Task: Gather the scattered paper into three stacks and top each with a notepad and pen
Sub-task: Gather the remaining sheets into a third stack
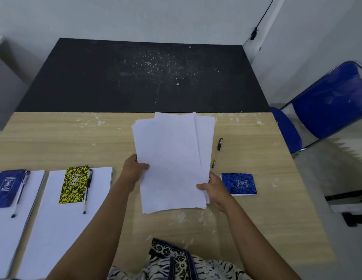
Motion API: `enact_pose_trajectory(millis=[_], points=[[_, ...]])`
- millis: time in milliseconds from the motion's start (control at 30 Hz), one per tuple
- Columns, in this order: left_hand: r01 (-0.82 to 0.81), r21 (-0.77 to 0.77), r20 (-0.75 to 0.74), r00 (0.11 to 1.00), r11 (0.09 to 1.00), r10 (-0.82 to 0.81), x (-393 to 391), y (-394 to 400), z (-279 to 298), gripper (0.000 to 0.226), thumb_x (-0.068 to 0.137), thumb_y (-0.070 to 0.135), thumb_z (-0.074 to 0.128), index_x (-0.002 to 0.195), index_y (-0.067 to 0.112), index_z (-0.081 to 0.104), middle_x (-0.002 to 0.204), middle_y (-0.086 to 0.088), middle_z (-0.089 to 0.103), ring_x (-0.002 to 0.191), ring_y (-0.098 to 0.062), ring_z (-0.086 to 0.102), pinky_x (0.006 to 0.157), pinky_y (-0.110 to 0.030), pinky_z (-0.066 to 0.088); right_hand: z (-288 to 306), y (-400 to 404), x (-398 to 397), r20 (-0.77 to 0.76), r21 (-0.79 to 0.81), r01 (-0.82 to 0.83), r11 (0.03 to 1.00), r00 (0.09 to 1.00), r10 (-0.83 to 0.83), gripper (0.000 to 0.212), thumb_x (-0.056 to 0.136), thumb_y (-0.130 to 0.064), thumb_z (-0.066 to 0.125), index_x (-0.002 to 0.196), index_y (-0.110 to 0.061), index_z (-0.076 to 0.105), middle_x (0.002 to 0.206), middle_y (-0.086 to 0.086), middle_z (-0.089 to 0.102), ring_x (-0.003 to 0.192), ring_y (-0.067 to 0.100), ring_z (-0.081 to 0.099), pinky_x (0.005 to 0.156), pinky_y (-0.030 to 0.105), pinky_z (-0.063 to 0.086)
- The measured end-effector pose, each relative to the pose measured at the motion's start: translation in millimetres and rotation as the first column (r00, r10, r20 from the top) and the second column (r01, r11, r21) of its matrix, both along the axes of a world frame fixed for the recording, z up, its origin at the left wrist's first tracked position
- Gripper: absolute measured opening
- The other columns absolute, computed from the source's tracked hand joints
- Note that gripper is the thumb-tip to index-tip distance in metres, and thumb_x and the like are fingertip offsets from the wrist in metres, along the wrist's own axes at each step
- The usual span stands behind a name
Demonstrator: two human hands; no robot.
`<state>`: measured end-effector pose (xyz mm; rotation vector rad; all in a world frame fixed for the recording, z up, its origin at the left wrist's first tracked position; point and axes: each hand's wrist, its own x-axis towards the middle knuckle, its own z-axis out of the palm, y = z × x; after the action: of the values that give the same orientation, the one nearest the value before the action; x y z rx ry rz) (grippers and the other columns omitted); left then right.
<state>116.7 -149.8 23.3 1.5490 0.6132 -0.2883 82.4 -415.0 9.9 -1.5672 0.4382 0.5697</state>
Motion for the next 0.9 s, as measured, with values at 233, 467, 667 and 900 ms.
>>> enact_pose_trajectory(millis=[233,467,667,900], points=[[-0.088,-0.096,0.264,0.958,0.991,0.111,-40.9,-15.5,16.4,0.039,0.083,-0.012,0.054,0.116,0.008,0.061,0.11,-0.006,0.07,0.095,-0.021,0.068,0.078,-0.034,0.055,19.5,6.1,-6.8,0.172,-0.154,0.099,0.983,0.983,-0.072,0.039,0.081,0.0,0.068,0.118,-0.011,0.059,0.105,0.001,0.065,0.096,0.021,0.061,0.08,0.031,0.048],[-0.033,-0.05,0.321,0.946,0.998,0.048,-55.8,-19.6,43.1,0.047,0.077,-0.018,0.047,0.103,0.018,0.064,0.097,0.004,0.071,0.085,-0.009,0.067,0.063,-0.018,0.052,46.9,10.6,-10.9,0.325,0.068,0.241,0.968,0.912,-0.25,0.04,0.079,-0.003,0.073,0.117,-0.011,0.063,0.108,0.002,0.072,0.096,0.02,0.069,0.08,0.033,0.056],[-0.009,-0.062,0.362,0.932,0.998,0.031,-61.8,-18.5,50.5,0.041,0.082,-0.013,0.051,0.108,0.016,0.062,0.099,0.004,0.07,0.083,-0.006,0.068,0.063,-0.02,0.053,69.3,13.8,-14.1,0.428,0.207,0.274,0.939,0.838,-0.338,0.032,0.085,-0.006,0.064,0.115,-0.015,0.062,0.102,-0.001,0.072,0.094,0.018,0.068,0.075,0.027,0.054],[0.018,-0.056,0.386,0.922,0.998,0.005,-68.9,-16.1,53.9,0.039,0.079,0.001,0.057,0.115,0.015,0.06,0.103,0.003,0.068,0.087,-0.008,0.066,0.064,-0.019,0.051,70.7,13.7,-23.6,0.433,0.236,0.225,0.945,0.847,-0.309,0.037,0.074,-0.019,0.057,0.11,-0.014,0.063,0.097,-0.002,0.072,0.09,0.019,0.068,0.072,0.029,0.053]])
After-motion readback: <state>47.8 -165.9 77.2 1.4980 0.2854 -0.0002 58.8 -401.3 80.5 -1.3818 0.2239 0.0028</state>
